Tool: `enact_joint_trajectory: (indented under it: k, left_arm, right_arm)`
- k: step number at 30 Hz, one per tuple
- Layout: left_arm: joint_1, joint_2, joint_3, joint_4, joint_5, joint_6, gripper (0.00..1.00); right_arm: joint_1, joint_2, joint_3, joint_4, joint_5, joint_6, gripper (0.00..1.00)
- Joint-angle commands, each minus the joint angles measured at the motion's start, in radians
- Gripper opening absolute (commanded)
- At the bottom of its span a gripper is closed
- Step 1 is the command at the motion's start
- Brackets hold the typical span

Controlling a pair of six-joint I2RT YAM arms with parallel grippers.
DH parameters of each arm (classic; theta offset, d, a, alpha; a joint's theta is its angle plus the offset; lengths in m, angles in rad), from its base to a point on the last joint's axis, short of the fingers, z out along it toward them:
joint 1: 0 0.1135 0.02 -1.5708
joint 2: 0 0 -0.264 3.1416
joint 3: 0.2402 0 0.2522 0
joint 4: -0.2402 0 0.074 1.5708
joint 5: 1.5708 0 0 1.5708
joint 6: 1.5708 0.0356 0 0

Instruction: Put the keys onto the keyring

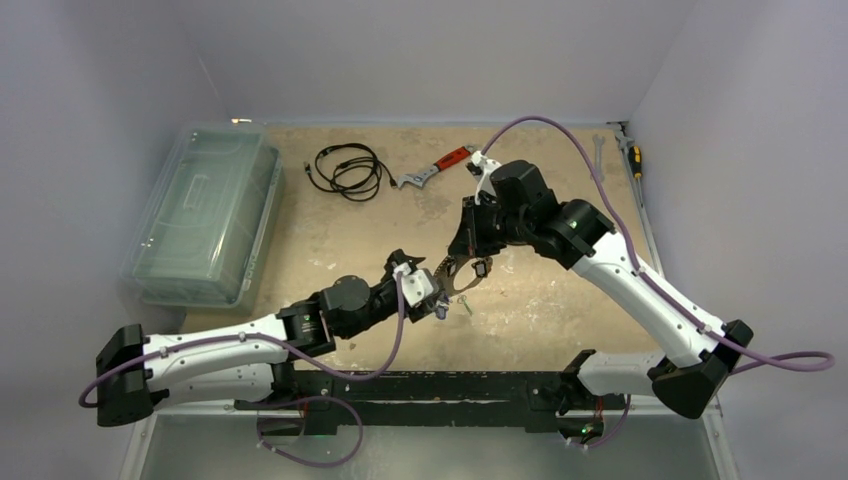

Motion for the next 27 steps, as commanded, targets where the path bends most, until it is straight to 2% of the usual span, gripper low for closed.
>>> enact_joint_trajectory:
  k: [1, 3, 8, 18, 27]
  left_arm:
    - [-0.003, -0.074, 0.100, -0.135, 0.058, 0.011, 0.62]
    - [-0.003, -0.073, 0.119, -0.174, 0.123, 0.008, 0.55]
    - [-0.003, -0.055, 0.076, -0.098, 0.183, -0.026, 0.51]
    - [-0.003, 0.035, 0.030, 0.050, 0.062, -0.025, 0.53]
    - [-0.003, 0.089, 0.021, 0.161, 0.019, -0.004, 0.52]
  right_arm:
    - [0.002, -0.052, 0.010, 0.076, 0.059, 0.041, 0.00]
    - [0.001, -0.055, 0.006, 0.085, 0.072, 0.048, 0.00]
    - [0.001, -0.055, 0.010, 0.099, 0.087, 0.059, 0.00]
    - [0.002, -0.076, 0.012, 0.097, 0.100, 0.077, 0.00]
    - [0.000, -0.089, -0.008, 0.102, 0.098, 0.090, 0.00]
